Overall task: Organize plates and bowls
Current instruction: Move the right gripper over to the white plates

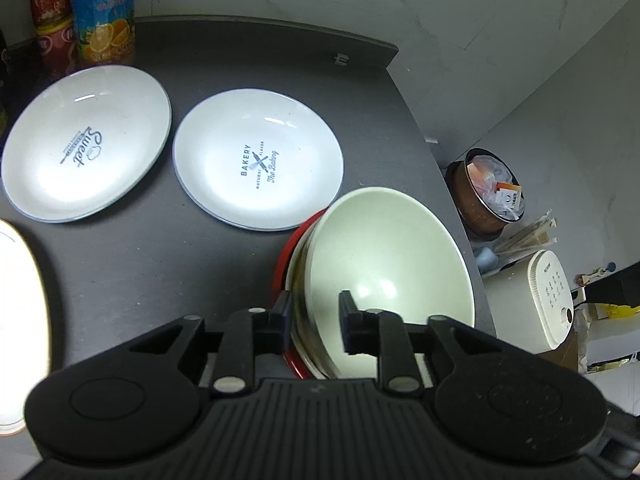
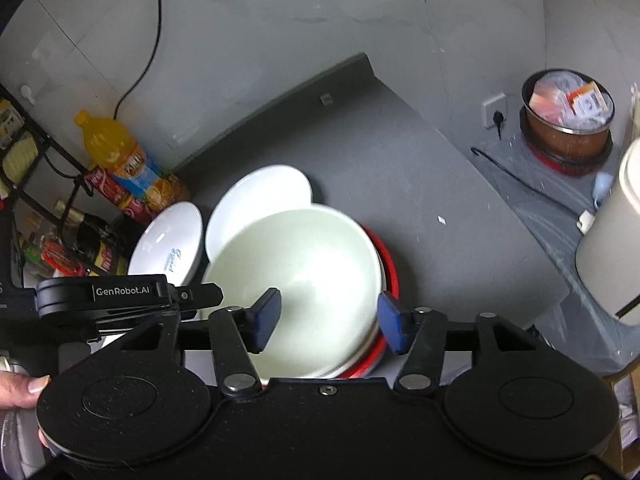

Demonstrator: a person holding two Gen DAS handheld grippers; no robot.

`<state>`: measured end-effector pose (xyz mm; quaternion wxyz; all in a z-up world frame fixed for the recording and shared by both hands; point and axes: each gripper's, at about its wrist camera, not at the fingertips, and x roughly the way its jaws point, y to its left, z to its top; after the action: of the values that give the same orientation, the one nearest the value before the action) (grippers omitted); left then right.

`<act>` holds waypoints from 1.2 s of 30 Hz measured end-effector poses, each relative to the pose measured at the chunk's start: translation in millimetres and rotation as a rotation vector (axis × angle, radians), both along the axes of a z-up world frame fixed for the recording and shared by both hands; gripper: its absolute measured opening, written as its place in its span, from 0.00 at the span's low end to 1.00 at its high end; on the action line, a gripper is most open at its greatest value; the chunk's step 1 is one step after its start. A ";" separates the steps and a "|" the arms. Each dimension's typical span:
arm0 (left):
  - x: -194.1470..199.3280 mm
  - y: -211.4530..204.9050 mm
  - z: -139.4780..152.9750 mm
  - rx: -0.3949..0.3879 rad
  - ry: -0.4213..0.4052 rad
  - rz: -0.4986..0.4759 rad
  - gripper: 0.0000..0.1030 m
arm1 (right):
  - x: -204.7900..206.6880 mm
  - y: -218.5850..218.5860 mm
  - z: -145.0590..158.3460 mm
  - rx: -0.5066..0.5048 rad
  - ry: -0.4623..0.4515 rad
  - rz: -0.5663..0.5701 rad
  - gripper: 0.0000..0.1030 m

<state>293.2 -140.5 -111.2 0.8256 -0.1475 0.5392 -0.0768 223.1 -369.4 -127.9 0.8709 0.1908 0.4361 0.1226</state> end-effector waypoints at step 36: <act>-21.2 103.2 14.5 0.103 0.113 0.429 0.66 | 76.7 126.9 15.1 -0.180 -0.058 0.560 0.88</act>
<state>272.0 -37.3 -96.7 0.7979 -0.2206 0.5441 0.1364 299.8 -242.5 -112.8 0.8287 -0.0187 0.4559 0.3241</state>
